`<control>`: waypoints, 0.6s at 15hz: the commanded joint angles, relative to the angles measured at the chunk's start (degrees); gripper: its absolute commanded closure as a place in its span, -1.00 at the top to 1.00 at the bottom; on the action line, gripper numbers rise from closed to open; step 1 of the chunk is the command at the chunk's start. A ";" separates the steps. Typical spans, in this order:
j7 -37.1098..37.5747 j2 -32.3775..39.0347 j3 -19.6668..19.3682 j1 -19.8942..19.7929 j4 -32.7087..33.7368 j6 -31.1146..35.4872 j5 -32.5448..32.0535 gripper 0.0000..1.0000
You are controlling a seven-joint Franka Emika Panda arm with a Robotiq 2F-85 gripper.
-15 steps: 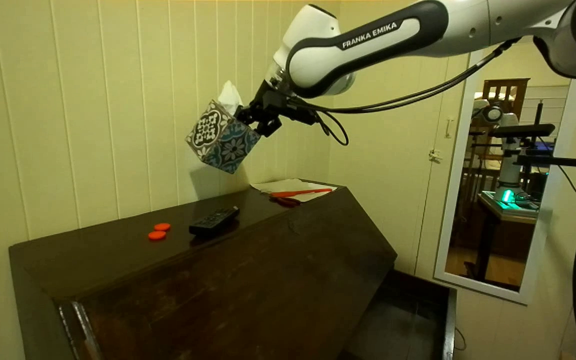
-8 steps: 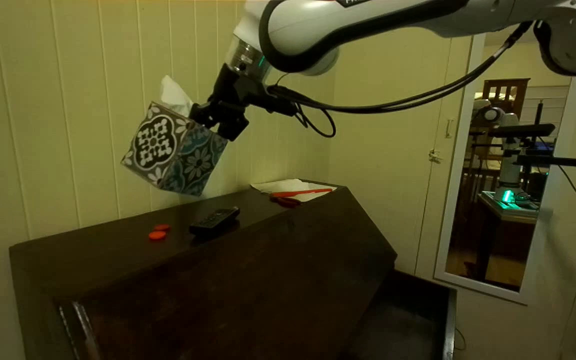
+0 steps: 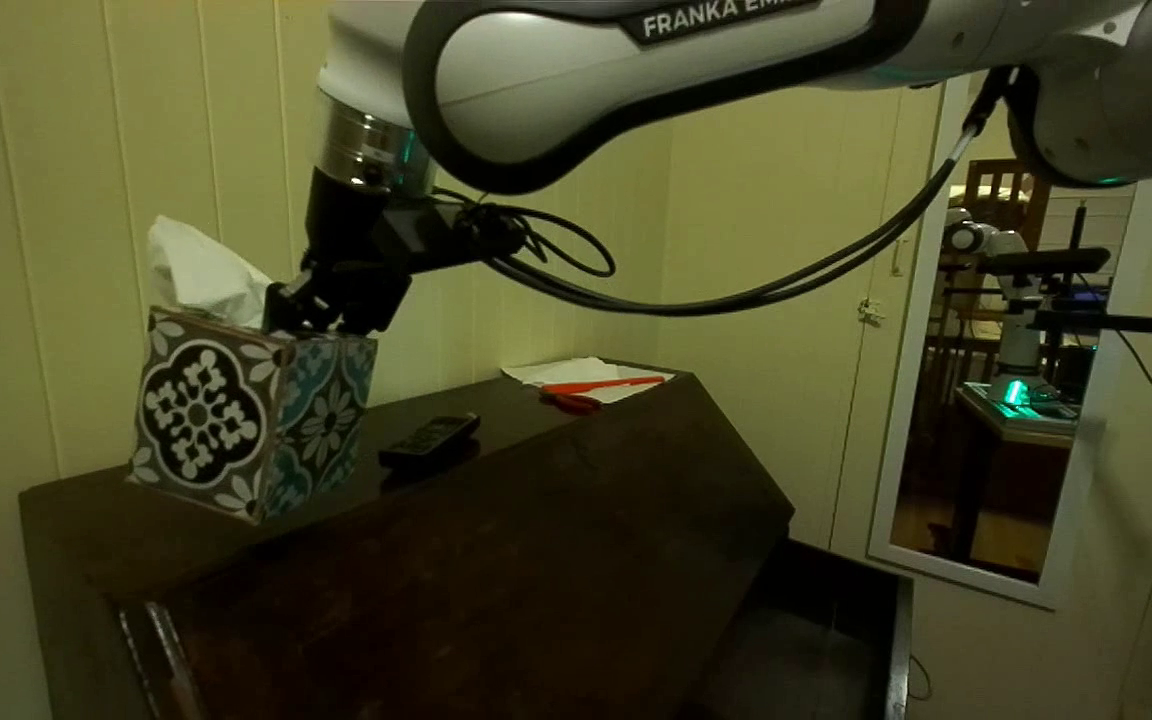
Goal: Shift the tissue box to the left
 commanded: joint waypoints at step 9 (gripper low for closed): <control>-1.58 19.06 -9.08 8.58 26.34 -4.19 -6.79 -0.18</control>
